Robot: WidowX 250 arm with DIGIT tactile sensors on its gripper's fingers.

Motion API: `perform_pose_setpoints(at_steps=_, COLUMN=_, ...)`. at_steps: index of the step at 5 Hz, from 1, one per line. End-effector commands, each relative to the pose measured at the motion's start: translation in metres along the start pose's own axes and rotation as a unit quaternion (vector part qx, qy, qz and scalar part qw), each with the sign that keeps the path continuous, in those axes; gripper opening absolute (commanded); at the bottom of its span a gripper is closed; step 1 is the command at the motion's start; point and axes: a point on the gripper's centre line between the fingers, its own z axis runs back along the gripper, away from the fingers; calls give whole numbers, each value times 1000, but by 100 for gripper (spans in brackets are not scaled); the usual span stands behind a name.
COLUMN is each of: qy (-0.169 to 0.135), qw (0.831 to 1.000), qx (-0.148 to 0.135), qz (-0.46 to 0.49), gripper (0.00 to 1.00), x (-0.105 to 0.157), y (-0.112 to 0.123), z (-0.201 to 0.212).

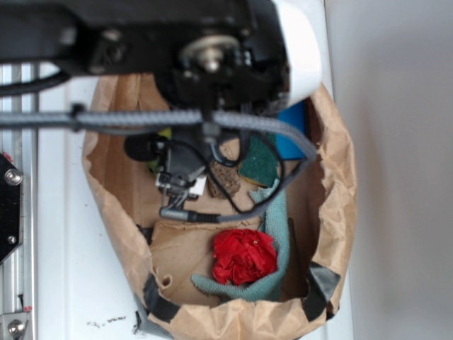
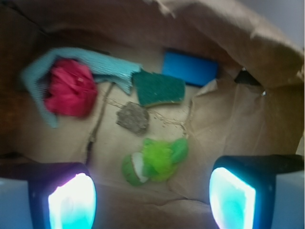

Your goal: Grab the green animal.

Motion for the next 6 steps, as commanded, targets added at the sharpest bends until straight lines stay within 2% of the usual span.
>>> perform_pose_setpoints(at_steps=1, qy=-16, qw=1000, qx=9, qz=-2, gripper=100, x=7, y=-1, z=11)
perform_pose_setpoints(at_steps=3, qy=-16, qw=1000, qx=9, qz=-2, gripper=100, x=7, y=-1, z=11)
perform_pose_setpoints(at_steps=4, qy=-21, qw=1000, qx=5, qz=-4, gripper=100, x=3, y=1, z=-9)
perform_pose_setpoints(at_steps=6, qy=-41, qw=999, qx=12, qz=-34, gripper=100, x=-1, y=-10, z=-52)
